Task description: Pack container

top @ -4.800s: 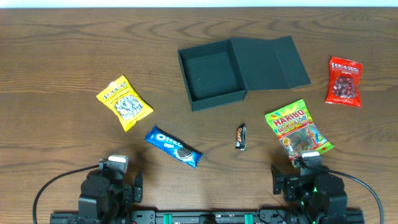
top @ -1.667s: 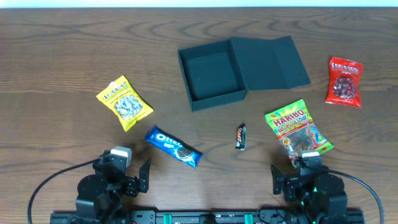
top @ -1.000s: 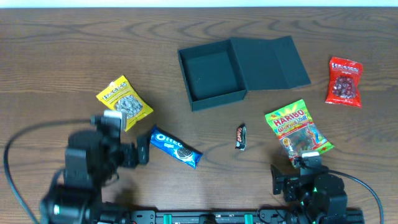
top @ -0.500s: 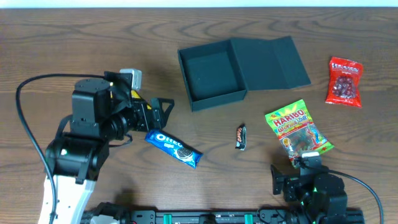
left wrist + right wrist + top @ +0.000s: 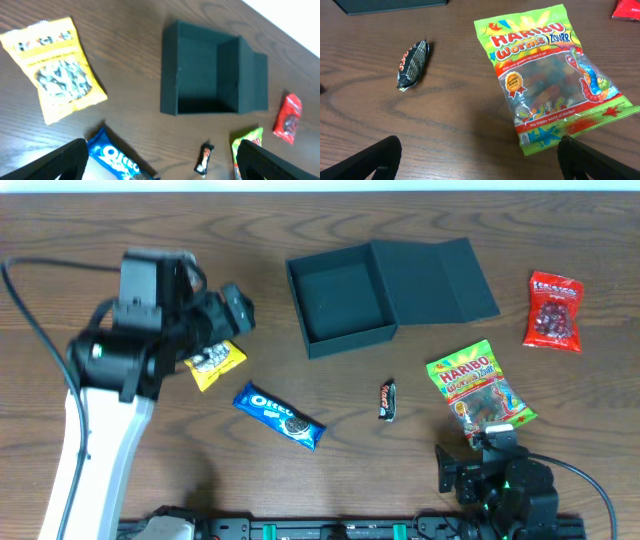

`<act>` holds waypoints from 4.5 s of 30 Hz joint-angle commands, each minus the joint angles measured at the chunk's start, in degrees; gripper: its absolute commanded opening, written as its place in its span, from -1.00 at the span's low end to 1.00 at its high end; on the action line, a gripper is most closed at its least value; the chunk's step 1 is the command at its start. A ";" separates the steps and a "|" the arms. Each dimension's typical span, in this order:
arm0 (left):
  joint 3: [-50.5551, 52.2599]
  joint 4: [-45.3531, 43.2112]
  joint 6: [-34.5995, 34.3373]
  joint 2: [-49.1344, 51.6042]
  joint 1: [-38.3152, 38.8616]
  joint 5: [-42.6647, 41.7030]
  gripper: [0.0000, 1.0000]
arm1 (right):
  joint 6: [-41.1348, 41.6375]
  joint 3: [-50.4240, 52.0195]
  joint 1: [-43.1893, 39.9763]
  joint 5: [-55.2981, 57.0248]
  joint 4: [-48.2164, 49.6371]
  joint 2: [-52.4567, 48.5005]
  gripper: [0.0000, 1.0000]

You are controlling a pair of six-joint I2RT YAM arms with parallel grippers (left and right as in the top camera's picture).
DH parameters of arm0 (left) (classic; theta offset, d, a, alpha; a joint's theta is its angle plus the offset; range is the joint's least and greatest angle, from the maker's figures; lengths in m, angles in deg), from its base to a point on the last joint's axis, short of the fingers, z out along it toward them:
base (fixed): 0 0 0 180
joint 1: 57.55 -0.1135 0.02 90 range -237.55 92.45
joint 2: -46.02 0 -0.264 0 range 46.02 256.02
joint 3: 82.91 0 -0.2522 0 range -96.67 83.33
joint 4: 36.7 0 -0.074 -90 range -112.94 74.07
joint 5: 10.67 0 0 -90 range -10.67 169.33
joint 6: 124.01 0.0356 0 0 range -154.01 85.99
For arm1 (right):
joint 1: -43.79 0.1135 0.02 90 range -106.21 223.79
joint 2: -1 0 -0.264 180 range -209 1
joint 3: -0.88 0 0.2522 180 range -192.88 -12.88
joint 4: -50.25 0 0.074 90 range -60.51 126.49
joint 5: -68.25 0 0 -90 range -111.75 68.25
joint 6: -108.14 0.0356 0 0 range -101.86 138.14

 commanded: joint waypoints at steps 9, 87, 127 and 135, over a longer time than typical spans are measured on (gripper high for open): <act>-6.12 2.32 1.49 6.69 0.37 2.58 0.91 | -0.68 0.31 -0.50 -0.44 -0.39 0.35 0.98; -15.45 -3.93 21.14 22.18 9.44 6.93 0.91 | 15.67 -25.14 -0.50 -5.14 19.85 -46.47 0.98; -48.15 -18.80 19.19 67.12 5.27 14.67 0.91 | 15.63 -28.26 -0.50 4.57 36.04 -81.40 0.99; -48.15 -14.32 22.60 67.21 5.25 17.07 0.91 | 15.65 -28.26 -0.57 10.69 38.62 -84.37 0.99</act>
